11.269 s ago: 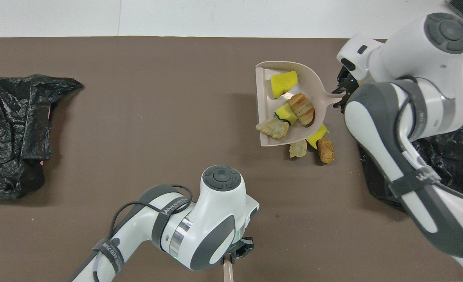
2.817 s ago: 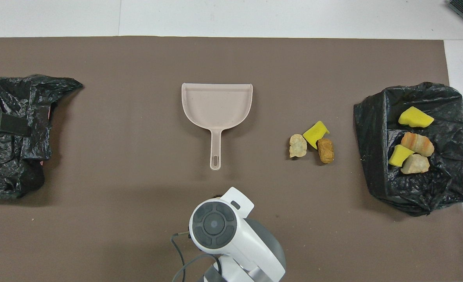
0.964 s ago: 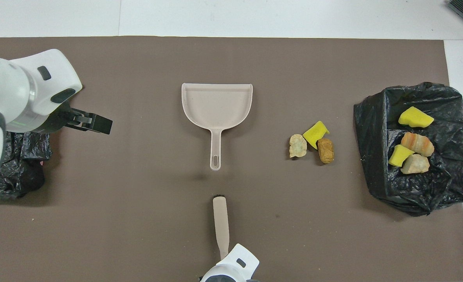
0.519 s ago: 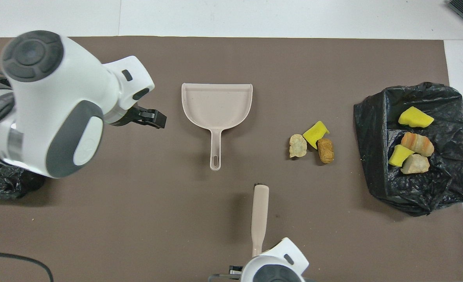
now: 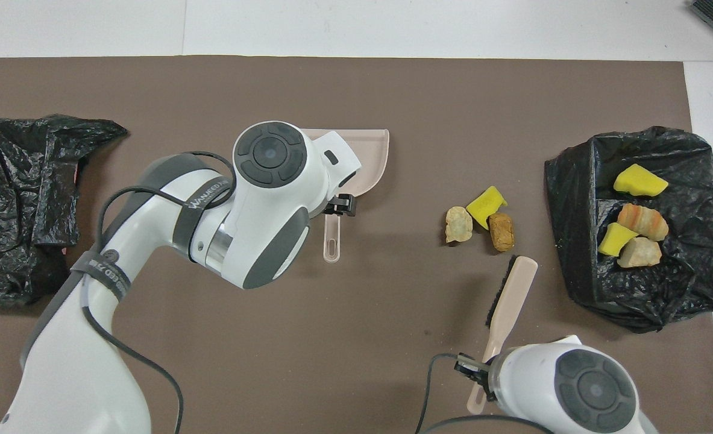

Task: Sweep and dump trash in bin
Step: 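Grasp the dustpan with the left gripper while the right gripper grasps the brush, then sweep the bread scraps into the dustpan with the right gripper's brush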

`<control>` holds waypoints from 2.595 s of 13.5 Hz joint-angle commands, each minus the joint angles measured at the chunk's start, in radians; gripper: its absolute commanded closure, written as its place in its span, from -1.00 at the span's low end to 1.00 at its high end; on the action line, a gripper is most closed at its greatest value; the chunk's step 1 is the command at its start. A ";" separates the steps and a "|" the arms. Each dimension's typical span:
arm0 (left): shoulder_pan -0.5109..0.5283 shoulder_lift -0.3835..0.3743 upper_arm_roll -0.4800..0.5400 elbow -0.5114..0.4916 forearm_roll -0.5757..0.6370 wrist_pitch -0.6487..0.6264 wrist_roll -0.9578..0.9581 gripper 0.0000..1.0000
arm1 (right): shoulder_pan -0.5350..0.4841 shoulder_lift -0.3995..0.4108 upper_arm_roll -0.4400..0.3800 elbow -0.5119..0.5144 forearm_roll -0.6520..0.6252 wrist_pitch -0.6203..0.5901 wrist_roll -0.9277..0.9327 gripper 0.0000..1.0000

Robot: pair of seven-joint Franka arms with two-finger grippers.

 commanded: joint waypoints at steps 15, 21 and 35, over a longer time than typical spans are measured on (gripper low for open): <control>0.040 -0.036 0.021 -0.096 0.056 0.028 0.414 1.00 | -0.076 0.484 0.016 0.330 0.022 0.120 -0.237 1.00; 0.086 -0.072 0.030 -0.089 0.061 -0.163 0.957 1.00 | -0.094 0.530 0.013 0.428 0.028 -0.022 -0.400 1.00; -0.004 -0.135 0.021 -0.266 0.145 0.077 1.273 1.00 | 0.090 0.641 0.014 0.540 0.161 0.025 -0.542 1.00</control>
